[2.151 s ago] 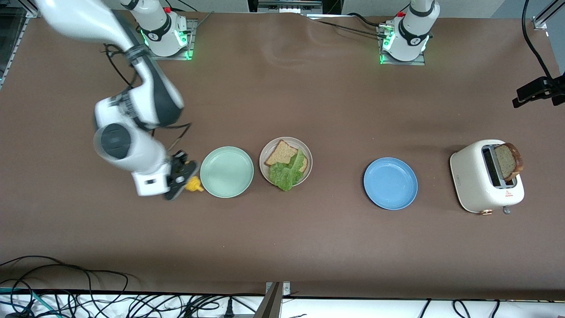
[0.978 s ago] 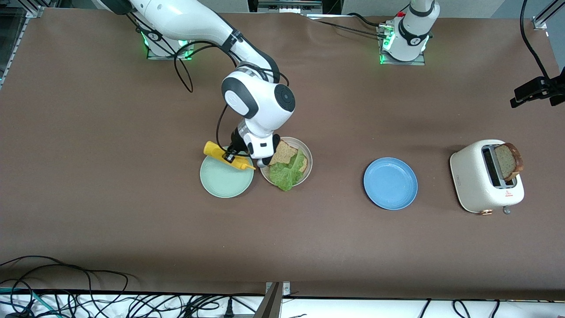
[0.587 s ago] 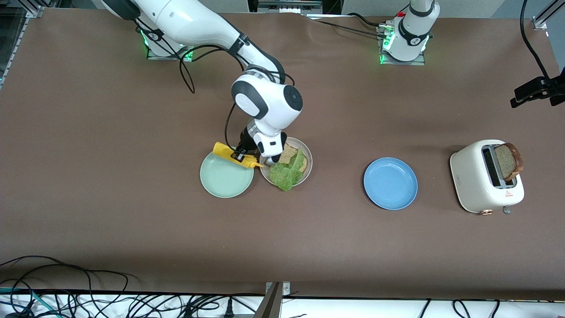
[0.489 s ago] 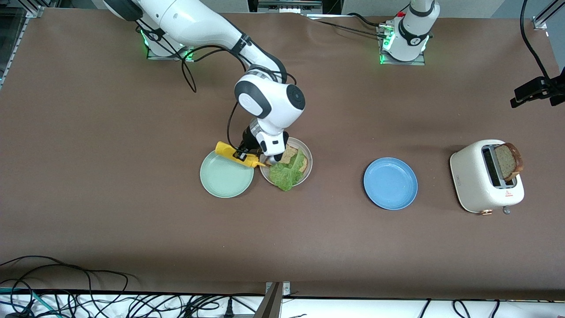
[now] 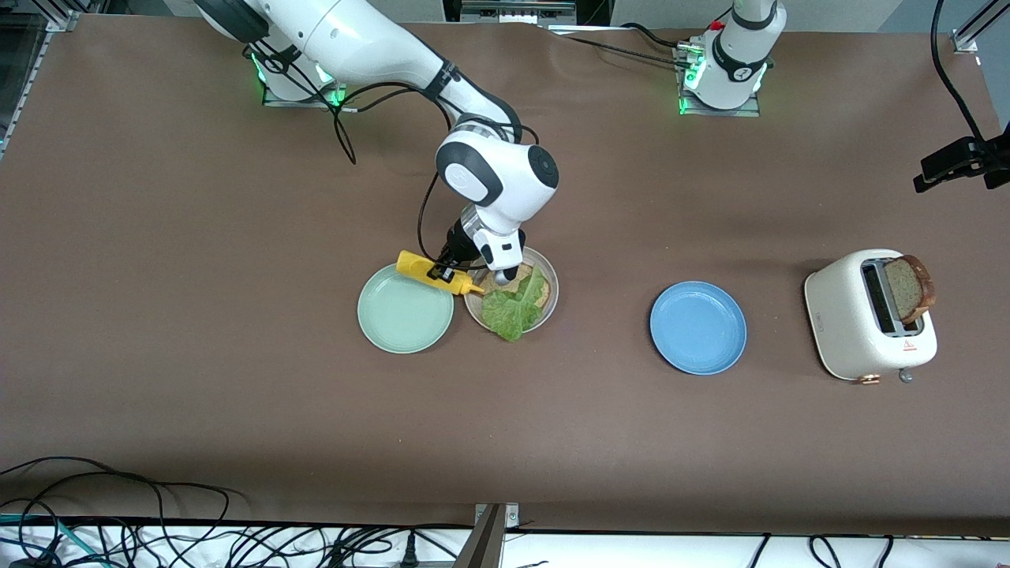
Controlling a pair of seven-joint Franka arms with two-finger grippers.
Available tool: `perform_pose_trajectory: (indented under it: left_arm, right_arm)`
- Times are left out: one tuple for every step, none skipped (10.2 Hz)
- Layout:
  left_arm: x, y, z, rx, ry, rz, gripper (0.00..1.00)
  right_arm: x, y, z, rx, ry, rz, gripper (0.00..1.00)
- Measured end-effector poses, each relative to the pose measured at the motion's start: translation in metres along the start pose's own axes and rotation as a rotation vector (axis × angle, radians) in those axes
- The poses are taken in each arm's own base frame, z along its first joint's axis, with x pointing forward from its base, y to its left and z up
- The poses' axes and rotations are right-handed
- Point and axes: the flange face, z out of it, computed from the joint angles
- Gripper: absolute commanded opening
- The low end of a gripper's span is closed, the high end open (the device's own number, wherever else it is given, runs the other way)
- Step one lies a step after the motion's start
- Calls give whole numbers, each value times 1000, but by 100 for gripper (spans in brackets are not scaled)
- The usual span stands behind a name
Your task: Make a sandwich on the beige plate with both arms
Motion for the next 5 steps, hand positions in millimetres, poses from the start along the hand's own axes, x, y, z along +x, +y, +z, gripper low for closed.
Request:
perform_pose_trajectory:
  left_arm:
    - [0,-1,0,0,0,-1,100]
    - [0,-1,0,0,0,-3,100]
    - [0,-2,0,0,0,-3,100]
    - [0,-2,0,0,0,-3,100]
    - [0,-2,0,0,0,-4,100]
  right_arm:
    - [1,-1,2,-1,-2,5,0]
    - [1,0,1,-2,-1,8,0]
    - [1,1,0,-2,1,10,0]
    - [1,2,-1,-2,3,13,0]
    - [0,6,-3,-3,8,22,0]
